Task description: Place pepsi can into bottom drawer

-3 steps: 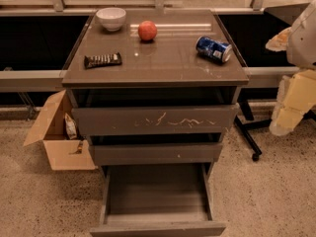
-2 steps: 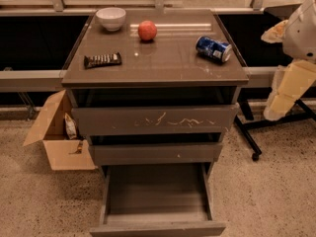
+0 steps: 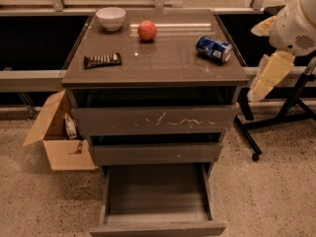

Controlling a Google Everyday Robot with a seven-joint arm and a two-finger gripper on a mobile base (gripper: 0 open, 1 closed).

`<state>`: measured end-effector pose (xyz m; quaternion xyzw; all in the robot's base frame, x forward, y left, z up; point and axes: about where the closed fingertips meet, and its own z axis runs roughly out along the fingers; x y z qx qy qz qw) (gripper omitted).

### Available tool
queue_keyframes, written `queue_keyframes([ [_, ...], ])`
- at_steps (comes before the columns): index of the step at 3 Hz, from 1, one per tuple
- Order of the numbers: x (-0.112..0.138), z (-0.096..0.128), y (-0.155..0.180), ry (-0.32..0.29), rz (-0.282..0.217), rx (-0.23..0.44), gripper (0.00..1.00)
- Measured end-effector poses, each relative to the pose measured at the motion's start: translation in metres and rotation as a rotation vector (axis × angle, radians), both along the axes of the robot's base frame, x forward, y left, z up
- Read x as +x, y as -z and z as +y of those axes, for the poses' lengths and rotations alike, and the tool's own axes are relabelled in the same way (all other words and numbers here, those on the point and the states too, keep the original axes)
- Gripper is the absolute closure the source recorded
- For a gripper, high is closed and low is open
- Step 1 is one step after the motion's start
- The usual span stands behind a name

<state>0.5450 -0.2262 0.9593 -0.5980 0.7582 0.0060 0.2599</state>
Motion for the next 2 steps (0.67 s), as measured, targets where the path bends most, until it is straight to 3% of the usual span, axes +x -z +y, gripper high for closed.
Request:
queue_keyframes([
  [1, 0.0438, 0.0039, 0.0125, 0.059, -0.054, 0.074, 0.00],
  [2, 0.0471, 0.0027, 0.0130, 0.060, -0.057, 0.083, 0.00],
])
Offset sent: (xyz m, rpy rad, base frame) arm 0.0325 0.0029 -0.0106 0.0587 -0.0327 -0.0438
